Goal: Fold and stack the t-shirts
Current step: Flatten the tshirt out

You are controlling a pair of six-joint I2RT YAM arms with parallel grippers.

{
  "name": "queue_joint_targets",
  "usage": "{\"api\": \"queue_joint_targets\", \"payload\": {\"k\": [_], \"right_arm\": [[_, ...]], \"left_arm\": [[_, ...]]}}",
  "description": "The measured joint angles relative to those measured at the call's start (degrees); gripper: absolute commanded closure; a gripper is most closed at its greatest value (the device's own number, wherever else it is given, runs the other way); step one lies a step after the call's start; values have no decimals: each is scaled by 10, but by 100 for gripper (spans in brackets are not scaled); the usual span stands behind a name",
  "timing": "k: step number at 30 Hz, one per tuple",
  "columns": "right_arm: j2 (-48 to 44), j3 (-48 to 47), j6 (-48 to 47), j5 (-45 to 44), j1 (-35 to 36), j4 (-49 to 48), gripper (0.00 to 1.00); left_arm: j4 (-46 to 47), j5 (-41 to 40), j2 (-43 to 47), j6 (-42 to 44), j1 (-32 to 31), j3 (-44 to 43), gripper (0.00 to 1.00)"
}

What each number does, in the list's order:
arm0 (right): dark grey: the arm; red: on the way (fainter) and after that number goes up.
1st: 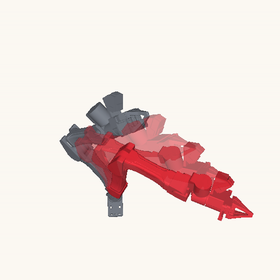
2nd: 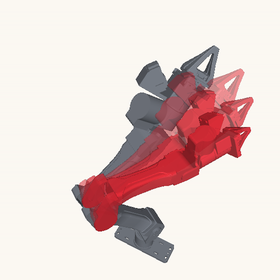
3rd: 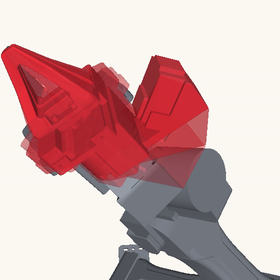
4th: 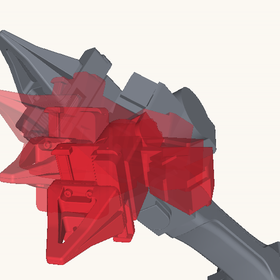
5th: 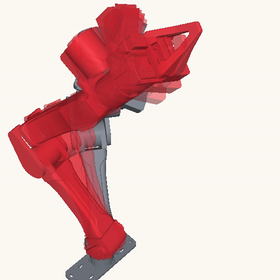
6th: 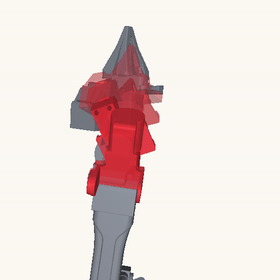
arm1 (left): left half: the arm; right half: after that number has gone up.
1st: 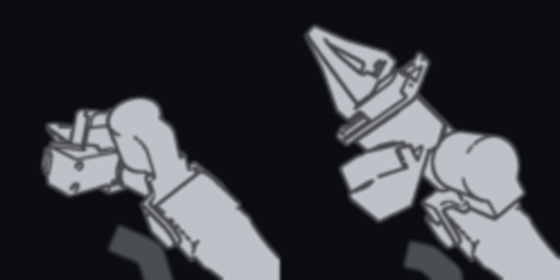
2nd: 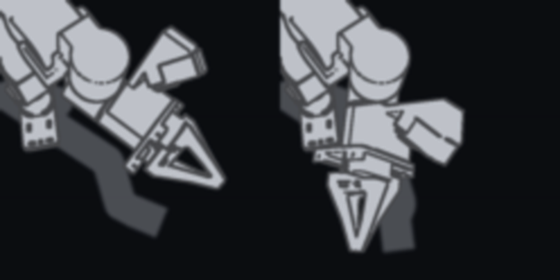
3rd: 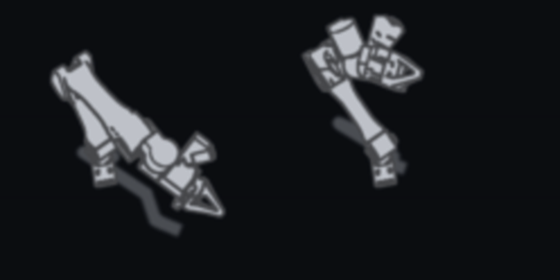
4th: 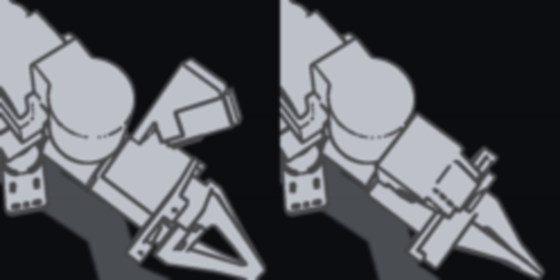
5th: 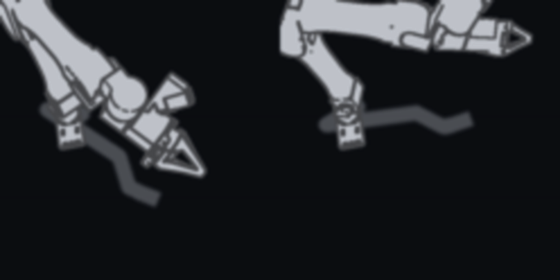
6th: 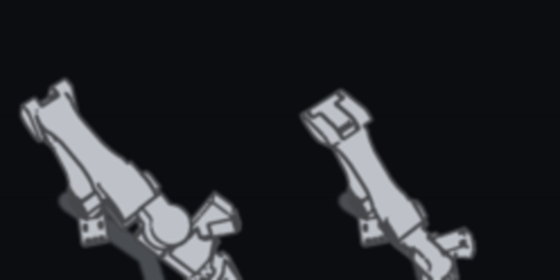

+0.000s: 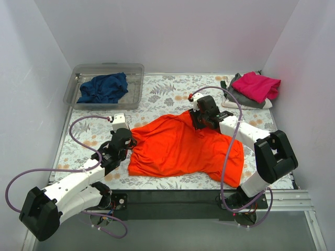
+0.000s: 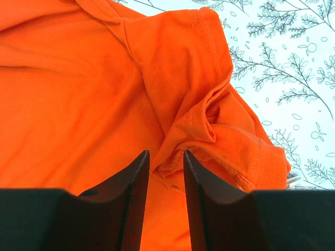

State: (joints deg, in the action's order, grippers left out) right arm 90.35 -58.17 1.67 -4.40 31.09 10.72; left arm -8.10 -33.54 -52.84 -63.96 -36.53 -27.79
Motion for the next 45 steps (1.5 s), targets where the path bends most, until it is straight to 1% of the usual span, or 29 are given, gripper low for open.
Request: {"api": "queue_joint_targets", "payload": {"k": [6,16,24,30,39,45], "right_arm": [[0,0,12,2,0,0,69],[0,0,38,42,1,-2,67],[37,-1,47,21,-4,-8,66],[54,-1,57,7,-32,-12,66],[31,28,59,-8,-52,-19,63],[-7,28,66,34,-55,-19,62]], "left_arm": [[0,0,-2,0,0,0,100],[4,3,-8,0,0,0,100],[4,6,-12,0,0,0,100],[4,6,-11,0,0,0,100],[5,11,-9,0,0,0,100],[4,12,-7,0,0,0,100]]}}
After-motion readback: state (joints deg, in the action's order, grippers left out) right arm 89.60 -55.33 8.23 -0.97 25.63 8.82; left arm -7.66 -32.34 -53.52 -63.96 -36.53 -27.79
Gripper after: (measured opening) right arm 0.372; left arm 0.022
